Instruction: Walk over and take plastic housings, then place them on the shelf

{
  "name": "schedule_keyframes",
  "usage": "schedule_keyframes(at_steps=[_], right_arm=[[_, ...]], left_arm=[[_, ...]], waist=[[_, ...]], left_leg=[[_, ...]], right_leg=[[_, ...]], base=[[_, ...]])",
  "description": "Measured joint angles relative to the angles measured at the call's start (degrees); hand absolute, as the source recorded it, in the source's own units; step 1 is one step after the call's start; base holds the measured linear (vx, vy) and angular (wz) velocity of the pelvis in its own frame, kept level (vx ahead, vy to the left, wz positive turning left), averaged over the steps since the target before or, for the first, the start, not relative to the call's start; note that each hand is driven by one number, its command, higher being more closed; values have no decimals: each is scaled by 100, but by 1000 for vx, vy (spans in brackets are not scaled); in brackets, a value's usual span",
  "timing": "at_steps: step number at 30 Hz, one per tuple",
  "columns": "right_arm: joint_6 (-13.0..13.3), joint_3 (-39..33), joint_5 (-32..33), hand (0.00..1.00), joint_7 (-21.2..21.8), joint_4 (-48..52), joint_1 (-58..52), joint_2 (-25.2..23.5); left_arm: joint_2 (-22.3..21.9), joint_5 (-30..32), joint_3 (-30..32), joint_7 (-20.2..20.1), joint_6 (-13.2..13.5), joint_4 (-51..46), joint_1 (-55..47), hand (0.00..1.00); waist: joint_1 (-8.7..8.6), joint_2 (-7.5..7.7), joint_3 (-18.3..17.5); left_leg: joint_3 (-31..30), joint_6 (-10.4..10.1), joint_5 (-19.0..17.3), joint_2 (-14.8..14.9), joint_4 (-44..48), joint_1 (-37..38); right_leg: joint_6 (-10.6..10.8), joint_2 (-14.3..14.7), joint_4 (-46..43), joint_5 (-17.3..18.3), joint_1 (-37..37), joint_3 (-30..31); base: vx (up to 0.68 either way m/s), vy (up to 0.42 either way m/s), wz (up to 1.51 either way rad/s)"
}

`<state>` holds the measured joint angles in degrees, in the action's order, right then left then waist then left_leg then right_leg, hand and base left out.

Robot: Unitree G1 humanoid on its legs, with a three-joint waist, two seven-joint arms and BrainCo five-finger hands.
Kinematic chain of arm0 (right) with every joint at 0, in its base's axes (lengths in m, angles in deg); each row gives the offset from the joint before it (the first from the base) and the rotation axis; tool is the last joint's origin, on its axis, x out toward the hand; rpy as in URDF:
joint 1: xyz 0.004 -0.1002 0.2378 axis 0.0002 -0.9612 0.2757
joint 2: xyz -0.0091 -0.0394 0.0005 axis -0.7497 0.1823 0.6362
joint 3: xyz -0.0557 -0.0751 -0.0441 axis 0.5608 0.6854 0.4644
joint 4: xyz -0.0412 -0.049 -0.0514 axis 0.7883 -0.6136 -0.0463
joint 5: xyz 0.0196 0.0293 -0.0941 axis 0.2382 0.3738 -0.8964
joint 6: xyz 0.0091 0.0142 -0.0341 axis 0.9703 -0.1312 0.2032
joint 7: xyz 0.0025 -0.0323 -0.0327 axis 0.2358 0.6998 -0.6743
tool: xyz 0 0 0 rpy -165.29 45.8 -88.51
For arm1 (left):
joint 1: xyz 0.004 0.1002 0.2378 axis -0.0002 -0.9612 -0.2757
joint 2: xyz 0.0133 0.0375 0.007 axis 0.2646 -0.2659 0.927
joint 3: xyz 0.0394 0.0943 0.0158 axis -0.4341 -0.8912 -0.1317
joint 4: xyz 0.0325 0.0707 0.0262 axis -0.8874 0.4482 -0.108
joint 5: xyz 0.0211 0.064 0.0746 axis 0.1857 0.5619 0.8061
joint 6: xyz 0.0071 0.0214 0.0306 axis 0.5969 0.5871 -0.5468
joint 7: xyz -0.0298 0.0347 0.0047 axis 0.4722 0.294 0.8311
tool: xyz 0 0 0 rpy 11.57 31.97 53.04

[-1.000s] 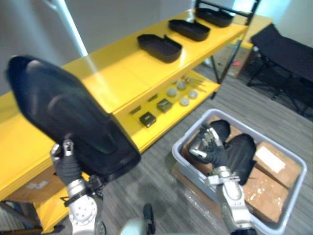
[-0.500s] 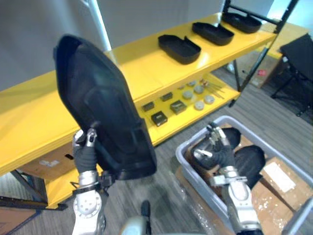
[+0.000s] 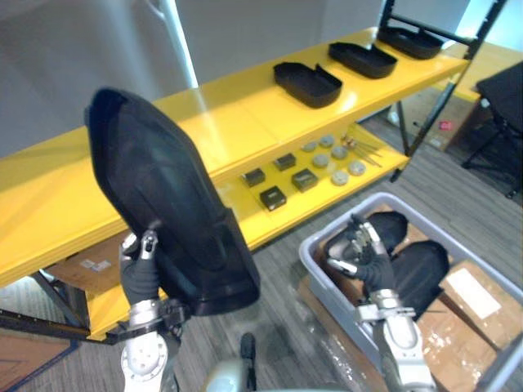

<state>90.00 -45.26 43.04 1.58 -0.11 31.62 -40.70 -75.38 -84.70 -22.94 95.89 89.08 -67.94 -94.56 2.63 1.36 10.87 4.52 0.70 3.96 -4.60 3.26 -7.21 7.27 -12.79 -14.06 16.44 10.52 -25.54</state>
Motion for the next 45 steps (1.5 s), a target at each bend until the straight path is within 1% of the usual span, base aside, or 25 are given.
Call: schedule_keyframes(at_steps=[1,3,4,5,6,8,10,11,12,13,14,15,16,17,18,19,21,24,26,27,28,33,36,42,45], right_arm=[[9,-11,-55,0,-60,1,13,10],[12,-34,-245,0,-302,-23,66,39],[12,-21,-357,0,-390,-28,149,9],[14,-17,-405,0,-402,-29,187,-11],[70,-23,-503,0,-459,-42,223,-57],[136,-29,-610,0,-493,-34,245,-56],[136,-62,-609,0,-486,-9,251,-52],[134,-72,-609,0,-456,28,290,-34],[133,-73,-601,0,-365,95,373,1],[133,-71,-602,0,-324,120,426,21],[133,-60,-594,0,-197,130,563,80],[144,-42,-476,0,46,126,686,162],[147,-20,-372,0,174,109,807,277],[162,85,-144,0,435,82,1064,516],[168,236,75,0,674,75,1330,689],[168,321,156,0,785,74,1445,732],[159,674,583,0,1192,67,1846,733],[96,1001,756,0,1415,67,2056,622],[-9,1159,742,0,1468,69,2045,497],[-106,1191,738,0,1415,53,2007,443],[-166,1244,728,0,1361,-4,1999,386],[-175,1368,628,0,1006,-94,1931,70],[-168,1370,468,0,582,-151,1838,-50],[-162,1196,240,0,-542,-149,1252,-279],[-164,1019,240,0,-634,-95,958,-479]], left_arm=[[-18,-6,60,-30,25,-36,29,100],[-61,-4,100,-112,28,-31,187,100],[14,22,144,-118,25,-31,256,100],[50,49,179,-113,20,-31,279,100],[124,70,199,-89,7,-23,342,100],[219,68,194,-54,-26,-12,504,100],[300,61,185,-33,-65,112,772,100],[374,25,186,-25,-97,245,969,100],[475,3,187,8,-131,371,1118,100],[513,-6,187,28,-155,421,1158,100],[554,-8,191,59,-208,471,1159,100],[564,-3,201,149,-264,499,1132,100],[487,-2,200,189,-284,528,1110,100],[288,0,159,256,-343,541,997,100],[171,0,160,292,-353,541,928,100],[131,1,151,304,-374,540,911,100],[15,-64,140,303,-419,540,902,100],[-65,-182,30,311,-441,543,914,100],[-90,-178,-125,268,-452,551,950,100],[-98,-177,-223,201,-451,608,1039,100],[-88,-165,-277,178,-449,672,1100,100],[-78,-171,-256,178,-452,744,1062,100],[-77,-143,-257,147,-456,740,941,100],[37,285,-238,-88,-467,723,875,100],[243,263,-139,-71,-513,716,888,100]], waist=[[-3,39,-11],[-13,11,-7],[-13,56,23],[-21,75,36],[-66,33,63],[-148,30,58],[-229,-16,54],[-247,-14,51],[-258,18,31],[-261,43,18],[-246,138,-35],[-173,326,-154],[-121,260,-149],[-23,-16,-156],[1,-160,-148],[-1,-218,-152],[43,-254,-163],[62,-249,-168],[-4,-264,-177],[-39,-293,-190],[-21,-291,-200],[32,-227,-272],[84,-219,-315],[-19,-154,-452],[-122,-67,-498]], left_leg=[[-70,14,-95,-44,10,8],[-231,132,-218,-126,202,94],[-295,193,-352,-157,224,291],[-391,234,-421,-167,211,425],[-549,333,-561,-160,210,656],[-796,348,-695,-99,275,870],[-1061,280,-767,10,353,973],[-1177,224,-794,62,412,998],[-1205,127,-866,82,548,901],[-1217,94,-912,75,580,898],[-1232,5,-1042,34,604,906],[-1235,-87,-1169,-71,669,889],[-1227,-123,-1248,-23,753,873],[-1179,-165,-1280,182,946,721],[-1171,-212,-1313,299,932,709],[-1179,-217,-1316,345,916,708],[-1171,-234,-1324,472,913,755],[-1110,-237,-1324,506,907,782],[-529,-245,-1319,556,880,698],[74,-240,-1322,686,768,694],[338,-281,-1249,752,710,727],[99,-262,-858,369,242,829],[103,-209,-738,295,-74,1048],[508,-157,-650,246,-385,1291],[883,-153,-659,279,-392,1414]], right_leg=[[17,-68,-297,6,-63,14],[-261,-442,-1988,-262,-668,213],[-547,-608,-2979,-771,-1062,545],[-611,-648,-3394,-1145,-1218,721],[-619,-642,-4066,-1325,-1500,1078],[-629,-489,-4373,-845,-1836,1328],[-555,-148,-3644,-526,-1953,1503],[-481,93,-2718,-432,-1928,1741],[-418,285,-1818,-466,-1884,2026],[-325,331,-1438,-543,-1840,2128],[-172,318,-869,-831,-1726,2117],[-172,268,-409,-1066,-1588,2042],[-124,306,-187,-1034,-1441,2027],[-197,521,288,-1312,-1255,1908],[-238,653,700,-1475,-1078,1849],[-270,710,849,-1547,-1002,1794],[-349,853,1210,-1648,-752,1714],[-355,882,1508,-1713,-497,1487],[-355,800,1636,-1712,-296,1099],[-353,769,1656,-1711,-209,811],[-348,726,1629,-1706,-160,616],[-190,380,1416,-1503,-140,178],[-180,287,1267,-1446,-140,185],[-216,169,882,-1416,-432,542],[-254,168,729,-1393,-577,750]], base=[[286,70,48],[242,85,49],[273,111,27],[369,84,31],[271,9,33],[300,-11,64],[248,-33,82],[218,-78,81],[190,-93,79],[164,-133,72],[236,-256,58],[279,-295,40],[268,-284,12],[193,-172,-6],[161,-137,3],[150,-130,9],[123,-120,11],[84,-63,30],[56,-5,86],[45,13,107],[30,14,92],[24,74,52],[5,60,2],[-13,68,-27],[-33,76,-67]])
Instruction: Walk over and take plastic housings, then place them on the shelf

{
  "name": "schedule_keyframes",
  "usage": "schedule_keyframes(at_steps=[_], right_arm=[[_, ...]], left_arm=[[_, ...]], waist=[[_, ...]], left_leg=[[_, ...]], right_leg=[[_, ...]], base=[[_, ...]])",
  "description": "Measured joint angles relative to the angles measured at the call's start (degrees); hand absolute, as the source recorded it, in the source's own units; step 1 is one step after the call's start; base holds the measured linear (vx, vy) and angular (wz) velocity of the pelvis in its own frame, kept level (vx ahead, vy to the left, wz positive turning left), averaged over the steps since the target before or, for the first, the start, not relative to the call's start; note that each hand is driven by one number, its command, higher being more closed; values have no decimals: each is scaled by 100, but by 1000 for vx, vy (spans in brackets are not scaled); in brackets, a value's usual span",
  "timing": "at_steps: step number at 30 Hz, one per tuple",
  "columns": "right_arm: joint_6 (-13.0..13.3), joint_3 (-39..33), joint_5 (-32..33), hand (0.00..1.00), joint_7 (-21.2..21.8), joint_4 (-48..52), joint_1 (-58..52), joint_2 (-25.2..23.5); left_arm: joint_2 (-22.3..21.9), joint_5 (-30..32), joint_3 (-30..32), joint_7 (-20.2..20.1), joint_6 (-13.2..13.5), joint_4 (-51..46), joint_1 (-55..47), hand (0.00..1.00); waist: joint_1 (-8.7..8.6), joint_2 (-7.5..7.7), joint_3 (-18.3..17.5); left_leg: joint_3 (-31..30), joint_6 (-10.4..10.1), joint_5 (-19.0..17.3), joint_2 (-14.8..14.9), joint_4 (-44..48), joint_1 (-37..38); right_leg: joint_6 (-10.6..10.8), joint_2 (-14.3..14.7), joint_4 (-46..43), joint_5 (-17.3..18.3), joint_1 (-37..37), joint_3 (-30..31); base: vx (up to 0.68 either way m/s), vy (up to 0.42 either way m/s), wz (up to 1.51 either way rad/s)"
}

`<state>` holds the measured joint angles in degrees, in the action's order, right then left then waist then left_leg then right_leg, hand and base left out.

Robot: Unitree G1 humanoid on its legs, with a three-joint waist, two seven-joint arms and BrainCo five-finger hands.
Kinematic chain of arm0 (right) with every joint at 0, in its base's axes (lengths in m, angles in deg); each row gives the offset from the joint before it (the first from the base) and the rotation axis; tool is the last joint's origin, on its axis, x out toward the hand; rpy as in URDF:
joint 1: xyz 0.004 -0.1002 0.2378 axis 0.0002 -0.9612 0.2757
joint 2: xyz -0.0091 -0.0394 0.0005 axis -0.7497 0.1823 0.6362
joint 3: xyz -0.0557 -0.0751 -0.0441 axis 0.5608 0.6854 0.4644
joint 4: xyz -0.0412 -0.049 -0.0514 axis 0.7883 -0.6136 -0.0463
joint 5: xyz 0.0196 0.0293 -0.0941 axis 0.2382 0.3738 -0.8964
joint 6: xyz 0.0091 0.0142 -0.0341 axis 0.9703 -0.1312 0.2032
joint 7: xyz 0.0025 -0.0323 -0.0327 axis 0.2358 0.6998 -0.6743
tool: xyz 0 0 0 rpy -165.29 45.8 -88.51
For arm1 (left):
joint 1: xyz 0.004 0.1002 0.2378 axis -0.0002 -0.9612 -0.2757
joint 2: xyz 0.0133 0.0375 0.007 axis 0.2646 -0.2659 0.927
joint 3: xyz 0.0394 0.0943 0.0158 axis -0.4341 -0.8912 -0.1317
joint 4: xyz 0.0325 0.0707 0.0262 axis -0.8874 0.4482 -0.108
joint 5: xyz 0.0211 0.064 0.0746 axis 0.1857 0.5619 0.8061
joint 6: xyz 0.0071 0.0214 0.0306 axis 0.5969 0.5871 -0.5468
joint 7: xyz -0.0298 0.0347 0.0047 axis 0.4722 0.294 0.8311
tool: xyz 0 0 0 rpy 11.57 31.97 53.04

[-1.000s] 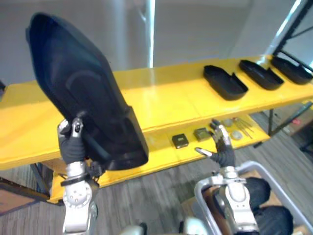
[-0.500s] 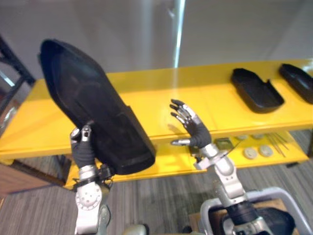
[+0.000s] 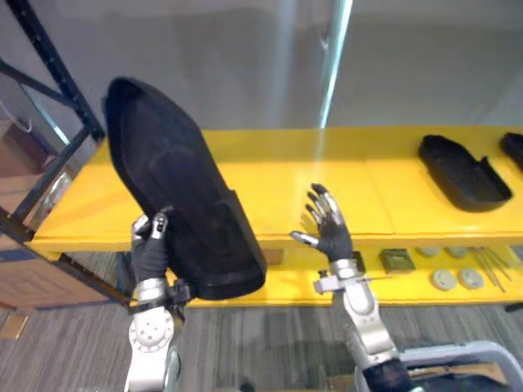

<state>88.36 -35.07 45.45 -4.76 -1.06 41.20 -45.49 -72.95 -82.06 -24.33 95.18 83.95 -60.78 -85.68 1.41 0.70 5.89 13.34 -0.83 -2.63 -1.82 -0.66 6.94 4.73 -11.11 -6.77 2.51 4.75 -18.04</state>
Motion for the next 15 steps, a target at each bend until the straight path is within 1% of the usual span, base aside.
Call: schedule_keyframes(at_steps=[2,3,5,6,8,10,12,15], right_arm=[[-7,-95,35,0,33,126,-143,-36],[-8,-213,70,0,126,290,-260,-35],[-8,-365,198,0,274,458,-382,-32],[-15,-523,459,0,476,491,-442,-12],[-15,-654,611,0,661,495,-492,-1],[-15,-731,776,0,932,498,-526,26],[-15,-760,1044,0,1222,507,-548,35],[-15,-802,1279,0,1388,514,-569,34]], left_arm=[[63,-2,47,65,-36,-1,50,100],[27,-26,51,141,-67,-1,84,100],[-69,-58,44,270,-116,-2,88,100],[-154,-61,46,414,-187,-1,70,100],[-253,-66,56,508,-190,-8,53,100],[-310,-49,57,543,-190,-65,0,100],[-354,11,57,537,-190,-75,-39,100],[-483,13,73,462,-189,-76,-36,100]], waist=[[-76,66,-34],[-98,81,-36],[-166,54,-20],[-221,41,-12],[-222,27,-18],[-220,16,-11],[-218,2,-14],[-209,-4,-11]], left_leg=[[146,4,-29,20,4,1],[214,7,-43,35,10,-6],[250,23,-67,66,3,-16],[255,12,-87,95,-39,-10],[261,8,-86,124,-98,2],[234,-29,-59,164,-100,-34],[149,-9,-22,171,-85,-83],[-68,-10,-1,125,-93,-113]], right_leg=[[1,34,87,-1,-27,87],[65,57,191,-42,-29,103],[57,105,288,-67,-11,124],[39,152,366,-81,37,123],[26,198,438,-87,39,125],[1,241,513,-109,43,88],[41,266,577,-173,95,-3],[51,223,578,-164,152,-228]], base=[[-60,8,-47],[-62,-18,-38],[-61,-23,-17],[-87,-30,-7],[-51,-32,-1],[28,-29,7],[83,-24,18],[108,-2,36]])
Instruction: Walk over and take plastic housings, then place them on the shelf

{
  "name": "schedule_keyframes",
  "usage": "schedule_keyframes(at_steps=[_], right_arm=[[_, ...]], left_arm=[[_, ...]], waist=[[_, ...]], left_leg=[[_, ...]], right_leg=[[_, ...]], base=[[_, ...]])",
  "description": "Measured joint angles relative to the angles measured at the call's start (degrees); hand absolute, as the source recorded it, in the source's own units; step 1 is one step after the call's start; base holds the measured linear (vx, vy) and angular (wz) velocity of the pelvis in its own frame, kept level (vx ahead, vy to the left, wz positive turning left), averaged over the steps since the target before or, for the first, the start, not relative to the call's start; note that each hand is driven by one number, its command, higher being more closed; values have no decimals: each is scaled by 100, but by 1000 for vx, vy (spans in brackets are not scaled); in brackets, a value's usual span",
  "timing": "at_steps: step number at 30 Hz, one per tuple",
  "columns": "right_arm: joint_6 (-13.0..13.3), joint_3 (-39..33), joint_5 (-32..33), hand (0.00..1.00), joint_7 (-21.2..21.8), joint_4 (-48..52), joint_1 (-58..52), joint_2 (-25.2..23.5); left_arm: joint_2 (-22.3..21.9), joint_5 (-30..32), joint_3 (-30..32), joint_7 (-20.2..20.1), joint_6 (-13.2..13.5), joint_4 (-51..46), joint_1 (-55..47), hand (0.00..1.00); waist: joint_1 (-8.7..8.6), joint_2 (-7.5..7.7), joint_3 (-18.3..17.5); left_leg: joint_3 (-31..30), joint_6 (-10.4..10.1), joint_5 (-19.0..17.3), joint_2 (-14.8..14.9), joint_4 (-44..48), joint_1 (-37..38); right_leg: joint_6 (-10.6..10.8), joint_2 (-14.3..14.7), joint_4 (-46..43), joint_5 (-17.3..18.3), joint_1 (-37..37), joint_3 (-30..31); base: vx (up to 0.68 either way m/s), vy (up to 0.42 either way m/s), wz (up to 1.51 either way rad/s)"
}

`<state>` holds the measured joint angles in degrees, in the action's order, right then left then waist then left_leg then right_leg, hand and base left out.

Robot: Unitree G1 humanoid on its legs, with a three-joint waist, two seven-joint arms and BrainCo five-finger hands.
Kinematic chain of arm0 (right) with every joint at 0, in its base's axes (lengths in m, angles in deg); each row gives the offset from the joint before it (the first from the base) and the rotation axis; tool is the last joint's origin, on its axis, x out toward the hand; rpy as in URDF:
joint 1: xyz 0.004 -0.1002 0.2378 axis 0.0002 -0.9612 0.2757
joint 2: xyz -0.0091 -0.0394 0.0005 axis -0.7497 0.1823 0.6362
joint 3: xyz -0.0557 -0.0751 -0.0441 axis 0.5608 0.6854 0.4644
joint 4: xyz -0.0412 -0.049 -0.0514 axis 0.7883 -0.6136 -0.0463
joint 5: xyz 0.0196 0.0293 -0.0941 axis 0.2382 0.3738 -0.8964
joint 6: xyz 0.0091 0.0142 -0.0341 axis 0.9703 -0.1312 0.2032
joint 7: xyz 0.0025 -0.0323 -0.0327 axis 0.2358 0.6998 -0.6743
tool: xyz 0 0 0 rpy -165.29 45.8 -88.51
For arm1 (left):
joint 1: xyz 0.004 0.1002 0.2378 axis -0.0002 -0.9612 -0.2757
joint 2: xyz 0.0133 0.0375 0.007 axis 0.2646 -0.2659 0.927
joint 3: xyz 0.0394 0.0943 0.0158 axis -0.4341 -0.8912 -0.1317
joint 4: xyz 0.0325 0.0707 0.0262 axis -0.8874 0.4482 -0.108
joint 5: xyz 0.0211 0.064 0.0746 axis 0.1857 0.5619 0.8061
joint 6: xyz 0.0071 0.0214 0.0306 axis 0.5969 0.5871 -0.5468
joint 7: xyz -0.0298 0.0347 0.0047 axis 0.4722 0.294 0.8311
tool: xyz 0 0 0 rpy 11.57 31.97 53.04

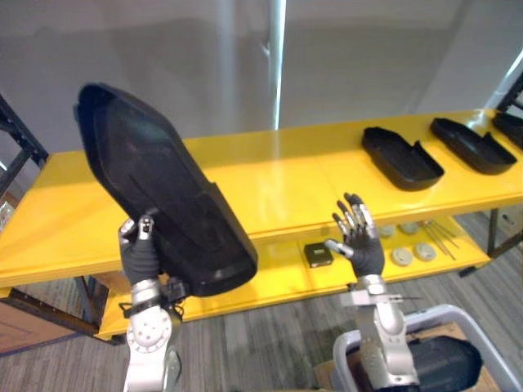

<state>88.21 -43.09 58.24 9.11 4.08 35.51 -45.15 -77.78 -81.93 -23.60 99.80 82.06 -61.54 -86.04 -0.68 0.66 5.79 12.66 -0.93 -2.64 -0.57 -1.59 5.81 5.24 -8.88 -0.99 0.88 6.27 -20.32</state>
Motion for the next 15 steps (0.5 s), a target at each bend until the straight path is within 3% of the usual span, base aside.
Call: schedule_keyframes(at_steps=[2,4,6,8,10,12,14,15], right_arm=[[2,-23,19,0,-63,-6,-9,0],[10,-76,9,0,-208,-30,-48,1],[54,-121,-1,0,-403,-96,-102,-59],[58,-112,-42,0,-430,-98,-193,-196],[60,-170,-107,0,-447,-94,-323,-229],[62,-308,-107,0,-424,-72,-384,-239],[73,-446,-105,0,-375,-65,-455,-207],[75,-497,-105,0,-361,-63,-452,-178]], left_arm=[[-15,-1,9,-108,0,3,2,100],[-11,-2,3,-264,3,4,5,100],[72,-10,31,-479,17,-3,3,100],[183,-34,41,-488,13,13,3,100],[278,-81,24,-496,13,13,28,100],[322,-82,25,-494,6,22,16,100],[316,-74,33,-484,1,33,14,100],[275,-74,32,-482,-10,38,1,100]], waist=[[0,-7,41],[-10,-29,161],[-9,5,322],[-21,22,400],[-53,34,395],[-103,48,387],[-156,214,327],[-150,146,331]], left_leg=[[-122,7,-6,-54,4,23],[-256,97,-70,-92,27,157],[-353,211,-157,-128,70,348],[-466,364,-287,-103,227,382],[-629,408,-475,15,427,297],[-654,288,-522,60,503,291],[-627,124,-716,-30,755,220],[-594,100,-755,35,805,210]], right_leg=[[53,-114,-345,173,-44,-64],[25,-328,-1260,447,-218,-135],[-181,-611,-2692,583,-678,20],[-264,-543,-3140,788,-927,444],[-248,-188,-2839,969,-1073,814],[-267,34,-2351,932,-1131,947],[-248,79,-1651,539,-1025,926],[-227,147,-1479,522,-944,941]], base=[[93,34,42],[68,70,42],[60,95,25],[93,17,21],[93,-20,30],[96,-49,24],[104,-86,11],[157,-96,-12]])
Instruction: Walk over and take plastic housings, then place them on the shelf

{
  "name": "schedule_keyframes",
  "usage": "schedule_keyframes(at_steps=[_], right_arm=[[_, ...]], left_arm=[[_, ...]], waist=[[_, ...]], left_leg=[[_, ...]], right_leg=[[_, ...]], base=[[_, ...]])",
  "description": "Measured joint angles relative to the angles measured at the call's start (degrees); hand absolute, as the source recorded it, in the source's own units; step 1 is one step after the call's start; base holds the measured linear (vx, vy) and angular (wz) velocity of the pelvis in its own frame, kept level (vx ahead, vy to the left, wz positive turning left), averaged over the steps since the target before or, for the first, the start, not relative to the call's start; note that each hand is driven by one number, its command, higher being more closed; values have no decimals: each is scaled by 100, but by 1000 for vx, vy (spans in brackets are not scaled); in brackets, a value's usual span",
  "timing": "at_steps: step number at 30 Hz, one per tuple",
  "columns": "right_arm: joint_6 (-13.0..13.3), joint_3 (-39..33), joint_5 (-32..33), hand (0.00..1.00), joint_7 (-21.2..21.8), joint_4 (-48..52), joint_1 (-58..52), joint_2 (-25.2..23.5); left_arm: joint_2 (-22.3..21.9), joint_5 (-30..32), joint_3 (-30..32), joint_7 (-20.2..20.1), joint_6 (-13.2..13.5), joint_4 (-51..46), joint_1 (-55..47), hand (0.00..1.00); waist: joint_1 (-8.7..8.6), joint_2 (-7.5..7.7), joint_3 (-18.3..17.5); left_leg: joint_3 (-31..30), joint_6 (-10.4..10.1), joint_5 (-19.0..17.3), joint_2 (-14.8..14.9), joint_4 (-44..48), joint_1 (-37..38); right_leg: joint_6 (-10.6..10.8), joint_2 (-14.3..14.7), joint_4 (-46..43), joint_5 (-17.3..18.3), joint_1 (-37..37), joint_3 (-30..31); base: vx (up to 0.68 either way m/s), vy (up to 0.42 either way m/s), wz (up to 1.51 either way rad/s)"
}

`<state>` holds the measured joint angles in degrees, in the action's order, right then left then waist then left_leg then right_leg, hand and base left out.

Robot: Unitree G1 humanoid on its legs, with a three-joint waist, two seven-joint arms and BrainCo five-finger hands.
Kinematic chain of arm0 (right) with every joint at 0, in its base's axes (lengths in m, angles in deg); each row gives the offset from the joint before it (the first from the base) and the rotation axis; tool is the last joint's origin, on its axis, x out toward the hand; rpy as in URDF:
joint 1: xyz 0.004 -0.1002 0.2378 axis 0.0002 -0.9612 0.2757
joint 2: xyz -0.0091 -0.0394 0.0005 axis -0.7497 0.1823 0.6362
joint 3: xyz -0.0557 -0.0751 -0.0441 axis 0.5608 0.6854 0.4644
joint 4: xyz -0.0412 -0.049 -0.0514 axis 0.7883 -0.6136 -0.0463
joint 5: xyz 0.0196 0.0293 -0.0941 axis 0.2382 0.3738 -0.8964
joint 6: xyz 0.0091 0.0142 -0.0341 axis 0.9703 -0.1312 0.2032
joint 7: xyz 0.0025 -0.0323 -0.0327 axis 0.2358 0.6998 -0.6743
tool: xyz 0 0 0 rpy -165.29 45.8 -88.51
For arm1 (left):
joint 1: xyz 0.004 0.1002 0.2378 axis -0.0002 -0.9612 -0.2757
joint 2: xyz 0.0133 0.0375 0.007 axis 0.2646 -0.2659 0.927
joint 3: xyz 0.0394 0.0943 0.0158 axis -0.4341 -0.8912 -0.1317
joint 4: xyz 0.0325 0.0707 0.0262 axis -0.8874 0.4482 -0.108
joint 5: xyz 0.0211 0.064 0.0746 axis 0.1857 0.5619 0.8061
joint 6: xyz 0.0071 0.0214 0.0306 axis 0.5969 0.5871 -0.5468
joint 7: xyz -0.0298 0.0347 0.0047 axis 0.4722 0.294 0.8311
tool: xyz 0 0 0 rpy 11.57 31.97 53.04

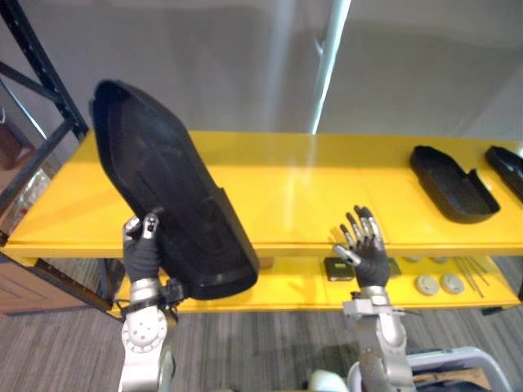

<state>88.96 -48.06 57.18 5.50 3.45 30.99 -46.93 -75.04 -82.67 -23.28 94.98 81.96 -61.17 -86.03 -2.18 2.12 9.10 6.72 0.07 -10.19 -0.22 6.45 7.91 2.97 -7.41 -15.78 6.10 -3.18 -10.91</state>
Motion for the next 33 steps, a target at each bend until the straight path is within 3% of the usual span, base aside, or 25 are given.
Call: schedule_keyframes(at_steps=[2,3,10,12,13,15,16,18,19,20,21,22,25,27,33], right_arm=[[57,-101,-7,0,-9,27,51,125],[57,-115,-14,0,-23,27,77,164],[228,-361,-130,0,-410,360,63,226],[275,-384,-219,0,-512,384,62,204],[295,-377,-226,0,-525,387,58,195],[434,-388,-303,0,-653,545,19,277],[467,-412,-367,0,-707,539,4,280],[663,-570,-525,0,-939,540,83,247],[707,-611,-570,0,-1009,540,110,256],[738,-699,-691,0,-1127,540,130,316],[788,-854,-792,0,-1327,544,136,433],[795,-891,-829,0,-1463,535,143,481],[796,-1016,-1145,0,-2057,509,189,423],[795,-1121,-1147,0,-2235,636,200,334],[673,-1271,-1290,0,-2400,721,186,317]], left_arm=[[-46,18,-57,-13,-7,-18,-13,100],[-46,34,-63,-20,-11,-19,-8,100],[-78,64,-113,-107,-15,-20,-1,100],[-11,68,-176,-10,-15,0,-1,100],[-2,68,-205,26,-15,10,-2,100],[-48,67,-238,123,-13,41,-8,100],[-37,70,-239,123,-9,84,-24,100],[9,120,-234,115,66,106,-34,100],[8,126,-234,112,101,107,-16,100],[11,152,-239,104,143,117,24,100],[8,319,-245,104,188,114,50,100],[20,338,-260,101,188,130,54,100],[454,321,-285,55,147,196,291,100],[714,336,-273,-8,-67,193,520,100],[813,211,-571,-467,-1287,421,1119,100]], waist=[[32,-297,33],[33,-341,56],[-7,-360,38],[13,-301,95],[14,-297,139],[13,-550,393],[25,-600,386],[47,-595,366],[47,-585,371],[13,-568,379],[-25,-664,319],[-24,-753,258],[-63,-309,84],[-144,-172,6],[-357,-303,-79]], left_leg=[[88,-70,-56,231,-8,-27],[172,-90,-68,277,-9,-17],[517,-103,-71,320,36,107],[673,-324,-212,345,1096,-259],[657,-328,-216,394,1709,-502],[483,-310,10,844,4047,-1267],[482,-272,-15,884,4272,-1320],[466,-115,-576,829,3357,-1322],[438,-113,-597,826,3031,-1356],[350,-192,-531,806,2520,-1372],[282,-309,204,906,1420,-1202],[223,-593,199,938,1210,-1131],[502,-407,351,439,556,-757],[546,-341,419,287,357,-730],[643,-370,563,292,-39,-556]], right_leg=[[-55,302,758,-343,259,-6],[-79,365,905,-410,326,8],[-106,472,1395,-534,579,206],[-80,423,1407,-472,667,327],[-106,396,1390,-454,725,343],[-182,489,1306,-238,1117,496],[-159,470,1300,-215,1165,554],[-84,238,1190,-117,1142,916],[-51,158,1146,-96,1108,985],[59,51,1064,-71,1072,997],[292,19,830,62,961,1126],[384,43,754,128,918,1202],[429,-441,793,127,860,1288],[564,-567,887,12,827,1250],[538,-495,1052,-221,826,1229]], base=[[207,-87,-22],[188,-81,-30],[91,-10,-17],[37,23,-22],[27,-16,-32],[68,92,-46],[93,174,-63],[93,141,-64],[99,193,-43],[87,246,-39],[83,277,-41],[101,300,-49],[98,213,-23],[88,136,-5],[24,17,-8]])
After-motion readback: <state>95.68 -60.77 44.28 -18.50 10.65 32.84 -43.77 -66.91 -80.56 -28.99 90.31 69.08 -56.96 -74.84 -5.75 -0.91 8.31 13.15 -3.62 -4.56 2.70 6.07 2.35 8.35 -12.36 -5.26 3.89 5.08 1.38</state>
